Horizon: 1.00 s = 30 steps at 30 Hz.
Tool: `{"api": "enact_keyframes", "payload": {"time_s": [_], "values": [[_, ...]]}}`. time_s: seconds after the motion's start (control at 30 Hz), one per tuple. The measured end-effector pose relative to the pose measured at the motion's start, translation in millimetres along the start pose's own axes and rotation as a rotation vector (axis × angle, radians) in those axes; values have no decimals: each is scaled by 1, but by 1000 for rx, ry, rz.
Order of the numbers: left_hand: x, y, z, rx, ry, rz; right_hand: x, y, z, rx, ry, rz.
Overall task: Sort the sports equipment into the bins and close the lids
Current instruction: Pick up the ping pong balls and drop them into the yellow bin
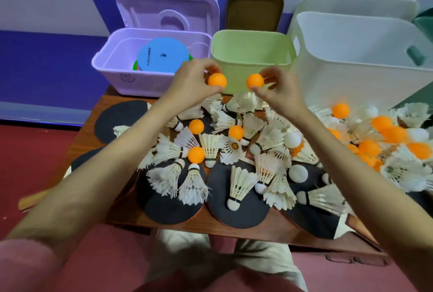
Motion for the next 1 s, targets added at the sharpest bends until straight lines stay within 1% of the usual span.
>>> {"api": "enact_keyframes", "payload": {"time_s": [0.1,0.2,0.33,0.43,0.57,0.67,0.8,0.87,0.93,1.0], "values": [[3,-18,-56,34,-24,4,19,-3,-42,140,4,8],[2,-41,-105,57,-41,-45,30,-11,-80,192,66,99],[-7,-73,-143,49,-7,-135,44,-25,-108,113,72,279],[-14,-96,-154,-6,9,-157,56,-35,-116,38,27,366],[-25,-113,-153,-67,-1,-180,59,-39,-118,17,-24,350],[-30,-111,-146,-47,-39,-175,51,-40,-112,28,-10,334],[-25,-84,-121,45,-145,-79,29,-36,-87,65,75,289],[-21,-67,-104,79,-169,-12,14,-33,-69,66,138,237],[-17,-48,-85,85,-177,44,-2,-29,-47,46,192,179],[-16,-32,-62,58,-173,68,-14,-29,-26,-13,219,139]]}}
Point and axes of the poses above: each hand's wrist, its own z-axis away from the middle knuckle, its own y-axis out of the back of the hand, x = y × z, the point moved 4 cm from there along -z, towards the middle knuckle, and after that the axes turned 11 degrees about x, right-handed, at the moved point
